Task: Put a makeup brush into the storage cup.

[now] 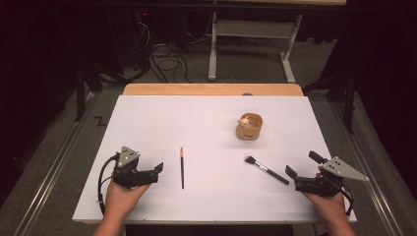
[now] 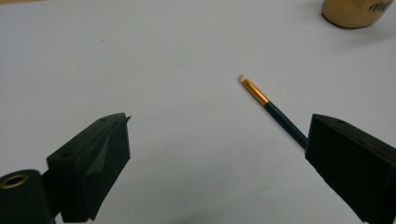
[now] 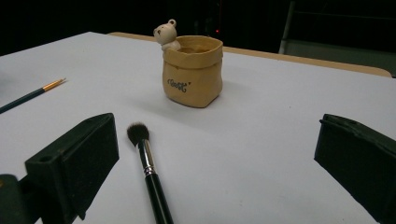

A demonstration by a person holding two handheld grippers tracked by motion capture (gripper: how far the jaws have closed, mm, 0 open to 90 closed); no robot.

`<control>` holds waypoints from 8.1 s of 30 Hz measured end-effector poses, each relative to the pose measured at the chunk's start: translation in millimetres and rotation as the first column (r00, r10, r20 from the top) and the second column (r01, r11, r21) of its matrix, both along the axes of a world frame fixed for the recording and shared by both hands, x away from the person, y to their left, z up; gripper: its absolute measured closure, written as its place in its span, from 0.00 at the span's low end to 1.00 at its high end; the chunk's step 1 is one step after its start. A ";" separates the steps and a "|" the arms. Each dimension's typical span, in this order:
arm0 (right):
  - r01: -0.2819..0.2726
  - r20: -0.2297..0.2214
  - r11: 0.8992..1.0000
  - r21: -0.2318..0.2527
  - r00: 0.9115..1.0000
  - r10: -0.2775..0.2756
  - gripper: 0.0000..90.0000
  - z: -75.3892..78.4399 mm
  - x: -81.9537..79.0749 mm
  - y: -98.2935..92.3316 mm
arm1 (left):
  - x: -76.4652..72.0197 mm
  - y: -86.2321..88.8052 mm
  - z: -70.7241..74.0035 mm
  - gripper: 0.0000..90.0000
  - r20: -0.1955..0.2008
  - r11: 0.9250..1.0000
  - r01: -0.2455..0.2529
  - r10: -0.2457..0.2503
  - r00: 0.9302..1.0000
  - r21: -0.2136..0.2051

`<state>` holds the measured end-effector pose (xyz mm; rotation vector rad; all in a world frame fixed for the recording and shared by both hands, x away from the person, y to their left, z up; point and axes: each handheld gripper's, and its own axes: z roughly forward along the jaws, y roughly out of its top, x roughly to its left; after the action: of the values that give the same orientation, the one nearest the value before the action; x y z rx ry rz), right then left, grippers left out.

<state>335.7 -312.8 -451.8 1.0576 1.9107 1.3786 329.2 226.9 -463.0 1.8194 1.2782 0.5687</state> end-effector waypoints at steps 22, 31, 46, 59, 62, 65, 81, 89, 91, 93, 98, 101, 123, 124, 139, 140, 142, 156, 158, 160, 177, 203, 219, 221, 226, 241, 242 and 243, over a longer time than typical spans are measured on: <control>-0.013 0.005 1.000 0.009 1.000 0.013 0.00 0.4 -0.8 -1.6 | 20.1 -1.7 3.5 0.08 -0.297 0.999 -0.006 0.019 0.955 0.044; -0.018 0.005 1.000 0.015 1.000 0.018 0.00 0.9 -2.4 -0.6 | 25.8 -14.1 9.9 0.08 -0.373 0.996 0.008 0.026 0.928 0.088; -0.039 -0.003 0.998 0.054 0.999 0.039 0.00 0.5 -2.5 -1.7 | 35.4 -37.4 19.6 0.11 -0.459 0.995 -0.003 0.048 0.887 0.099; -0.048 0.000 0.997 0.058 0.999 0.048 0.00 1.5 -3.8 -0.9 | 43.5 -58.7 21.8 0.12 -0.530 0.995 0.019 0.037 0.847 0.100; -0.044 0.000 0.997 0.063 0.999 0.044 0.00 1.7 -4.1 -1.2 | 44.8 -61.1 21.7 0.13 -0.539 0.996 0.020 0.032 0.841 0.090; -0.044 -0.003 0.997 0.064 0.999 0.044 0.00 1.4 -4.0 -1.2 | 45.9 -64.3 22.6 0.15 -0.550 0.996 0.025 0.025 0.835 0.083; -0.046 -0.002 0.997 0.064 0.999 0.046 0.00 1.6 -3.9 -0.9 | 61.5 -84.5 12.2 0.21 -0.576 0.996 0.024 0.034 0.817 0.091; -0.046 -0.006 0.997 0.068 0.999 0.047 0.00 1.6 -3.8 -1.0 | 67.8 -90.1 8.7 0.27 -0.578 0.996 0.014 0.041 0.815 0.090; -0.047 -0.006 0.997 0.067 0.999 0.047 0.00 1.5 -3.7 -1.1 | 68.6 -91.9 8.6 0.31 -0.579 0.996 0.008 0.045 0.814 0.090; -0.046 -0.006 0.997 0.067 0.999 0.047 0.00 1.4 -3.6 -1.1 | 69.1 -94.8 7.7 0.38 -0.581 0.995 0.011 0.049 0.812 0.099; -0.047 -0.005 0.997 0.067 0.999 0.047 0.00 1.5 -3.6 -1.0 | 69.5 -99.1 5.7 0.51 -0.587 0.993 0.023 0.049 0.808 0.115; -0.047 -0.005 0.997 0.065 0.999 0.047 0.00 1.5 -3.7 -1.0 | 70.3 -99.8 5.6 0.57 -0.591 0.994 0.016 0.050 0.805 0.106; -0.044 -0.005 0.997 0.064 0.999 0.044 0.00 1.4 -3.6 -1.2 | 77.6 -103.3 5.4 0.74 -0.598 0.989 0.012 0.079 0.798 0.146; -0.042 -0.004 0.997 0.064 0.999 0.042 0.00 1.5 -3.7 -1.3 | 77.8 -103.3 5.4 0.74 -0.599 0.990 0.010 0.077 0.797 0.142; -0.040 -0.001 0.997 0.066 0.999 0.040 0.00 1.6 -3.8 -1.0 | 76.4 -109.8 5.4 0.80 -0.586 0.980 0.029 0.093 0.805 0.195; -0.038 -0.001 0.997 0.064 0.999 0.038 0.00 1.7 -3.8 -1.0 | 76.6 -110.2 5.4 0.80 -0.587 0.980 0.029 0.096 0.804 0.199; -0.038 -0.001 0.997 0.065 0.999 0.039 0.00 1.7 -3.8 -1.0 | 77.1 -111.2 5.5 0.81 -0.587 0.977 0.030 0.102 0.803 0.210; -0.038 -0.005 0.997 0.066 0.999 0.039 0.00 1.4 -3.4 -1.3 | 77.0 -110.1 4.7 0.92 -0.572 0.970 0.053 0.096 0.815 0.238; -0.037 -0.003 0.997 0.066 0.999 0.037 0.00 1.6 -3.5 -1.4 | 76.4 -110.0 4.5 0.92 -0.565 0.968 0.066 0.086 0.821 0.243; -0.037 -0.002 0.997 0.066 0.999 0.037 0.00 1.6 -3.6 -1.5 | 75.1 -109.9 4.4 0.92 -0.556 0.965 0.085 0.070 0.828 0.247; -0.035 -0.002 0.997 0.066 0.999 0.035 0.00 1.5 -3.5 -1.9 | 66.9 -97.0 11.5 0.92 -0.495 0.972 0.131 -0.017 0.868 0.195; -0.047 0.010 0.998 0.050 0.999 0.047 0.00 1.9 -4.8 0.6 | 41.6 -49.7 20.8 0.92 -0.237 0.991 0.123 -0.130 0.963 -0.045; -0.049 0.019 0.998 0.036 0.999 0.048 0.00 1.8 -5.6 2.2 | 29.0 -34.9 9.0 0.92 -0.004 0.979 0.144 -0.146 0.989 -0.147; -0.049 0.016 0.998 0.035 0.999 0.048 0.00 1.3 -5.2 2.6 | 27.5 -34.5 7.3 0.92 0.013 0.975 0.145 -0.145 0.989 -0.167; -0.054 0.018 0.998 0.026 0.998 0.053 0.00 0.3 -4.4 4.9 | 22.5 -35.8 5.0 0.92 0.083 0.965 0.164 -0.150 0.985 -0.202; -0.060 0.023 0.998 0.013 0.998 0.059 0.00 -2.4 -2.6 7.2 | 10.2 -42.7 -6.5 0.92 0.299 0.927 0.235 -0.145 0.943 -0.292; -0.060 0.020 0.998 0.015 0.998 0.060 0.00 -2.9 -2.5 7.8 | 8.2 -43.0 -6.4 0.92 0.314 0.923 0.245 -0.148 0.938 -0.296; -0.063 0.022 0.998 0.012 0.998 0.062 0.00 -3.2 -2.5 8.1 | 6.7 -42.4 -5.3 0.92 0.325 0.918 0.255 -0.152 0.934 -0.302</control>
<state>333.2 -304.7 -455.0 0.9925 1.9365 1.4325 335.9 184.6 -468.3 1.4906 0.9038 0.4495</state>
